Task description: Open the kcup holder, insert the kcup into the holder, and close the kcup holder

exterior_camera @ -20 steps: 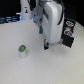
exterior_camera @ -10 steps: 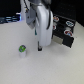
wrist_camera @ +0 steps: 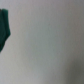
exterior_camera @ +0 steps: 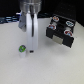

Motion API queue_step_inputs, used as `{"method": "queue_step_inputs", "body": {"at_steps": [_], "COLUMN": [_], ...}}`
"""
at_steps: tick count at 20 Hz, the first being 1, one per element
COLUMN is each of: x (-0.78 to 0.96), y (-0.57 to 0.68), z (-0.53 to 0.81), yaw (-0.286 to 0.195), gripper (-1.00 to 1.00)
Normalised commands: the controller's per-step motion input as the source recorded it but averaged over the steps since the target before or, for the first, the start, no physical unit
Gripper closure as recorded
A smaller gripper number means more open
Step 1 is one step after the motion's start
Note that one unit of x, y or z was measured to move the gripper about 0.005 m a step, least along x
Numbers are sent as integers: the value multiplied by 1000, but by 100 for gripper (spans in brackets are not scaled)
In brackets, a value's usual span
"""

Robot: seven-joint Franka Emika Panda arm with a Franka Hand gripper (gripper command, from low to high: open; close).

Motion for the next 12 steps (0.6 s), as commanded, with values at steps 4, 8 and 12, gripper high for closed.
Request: {"method": "queue_step_inputs", "body": {"at_steps": [4, 8, 12], "x": [-273, -110, 97], "y": [-503, -496, -269], "z": [-360, -417, -322], "yaw": [-276, -285, -205], "gripper": [-100, -100, -100]}}
